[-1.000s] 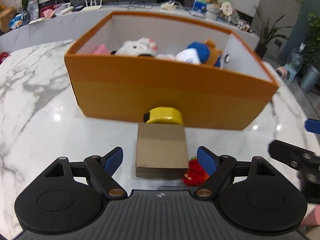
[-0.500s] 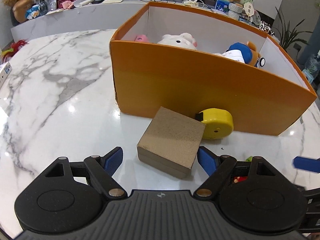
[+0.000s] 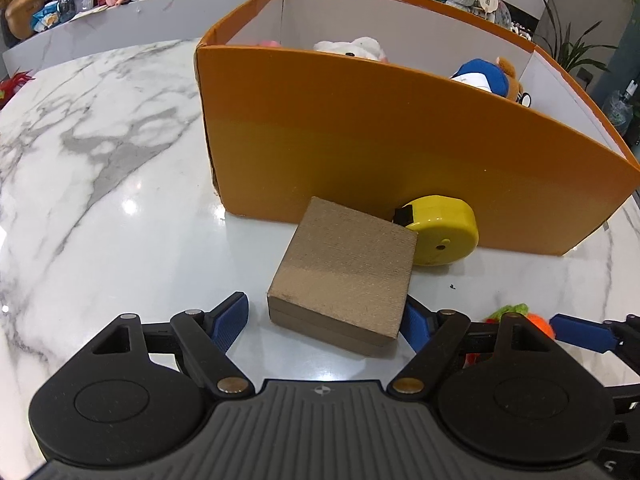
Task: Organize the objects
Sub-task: 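Grasp the small brown box with the left tool while the right tool grasps the orange crocheted fruit, then lift the brown box and crocheted fruit and carry them over the orange box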
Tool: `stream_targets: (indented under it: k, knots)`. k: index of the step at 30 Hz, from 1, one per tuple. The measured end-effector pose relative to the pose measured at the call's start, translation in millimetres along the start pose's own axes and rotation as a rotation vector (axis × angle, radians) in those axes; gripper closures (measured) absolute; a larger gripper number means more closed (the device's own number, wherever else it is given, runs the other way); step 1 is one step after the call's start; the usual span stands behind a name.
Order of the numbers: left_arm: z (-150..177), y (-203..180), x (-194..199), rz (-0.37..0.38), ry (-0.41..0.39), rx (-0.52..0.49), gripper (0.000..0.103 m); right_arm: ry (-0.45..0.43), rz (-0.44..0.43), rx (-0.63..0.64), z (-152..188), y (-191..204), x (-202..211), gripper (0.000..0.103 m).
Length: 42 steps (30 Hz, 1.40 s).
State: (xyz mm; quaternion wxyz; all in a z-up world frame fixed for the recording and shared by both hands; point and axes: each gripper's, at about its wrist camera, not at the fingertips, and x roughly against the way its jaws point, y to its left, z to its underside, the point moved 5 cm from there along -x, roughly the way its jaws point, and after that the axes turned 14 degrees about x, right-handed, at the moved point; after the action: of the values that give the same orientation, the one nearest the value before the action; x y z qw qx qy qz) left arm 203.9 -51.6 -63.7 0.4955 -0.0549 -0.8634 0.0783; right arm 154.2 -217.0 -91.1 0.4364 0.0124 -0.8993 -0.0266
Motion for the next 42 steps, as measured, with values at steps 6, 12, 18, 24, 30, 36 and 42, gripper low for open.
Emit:
stream_targets:
  k: [6, 12, 18, 24, 30, 36, 42]
  knots:
    - [-0.8, -1.7, -1.3, -0.005, -0.009, -0.009, 0.010, -0.020, 0.029, 0.029, 0.7, 7.5, -6.0, 0.034]
    - [0.1, -3.0, -0.9, -0.003, -0.011, -0.025, 0.017, -0.020, 0.040, 0.048, 1.3, 8.0, -6.2, 0.037]
    - [1.6, -4.7, 2.8, -0.009, -0.008, -0.033, 0.030, -0.016, 0.031, 0.049, 0.1, 5.2, -4.5, 0.049]
    - [4.1, -5.7, 13.2, -0.035, -0.011, -0.063, 0.030, -0.018, 0.028, 0.055, -2.0, 2.8, -2.6, 0.049]
    - [4.8, 1.0, 19.3, -0.042, -0.004, -0.050, 0.031, -0.021, 0.028, 0.061, -4.1, 3.0, -0.3, 0.049]
    - [4.0, 2.7, 34.2, -0.031, -0.027, -0.063, 0.031, -0.036, 0.028, 0.055, -7.1, 0.5, 7.1, 0.049]
    - [3.1, -0.7, 54.1, -0.016, -0.060, -0.090, 0.031, -0.059, 0.029, 0.051, -11.0, -2.1, 18.2, 0.049]
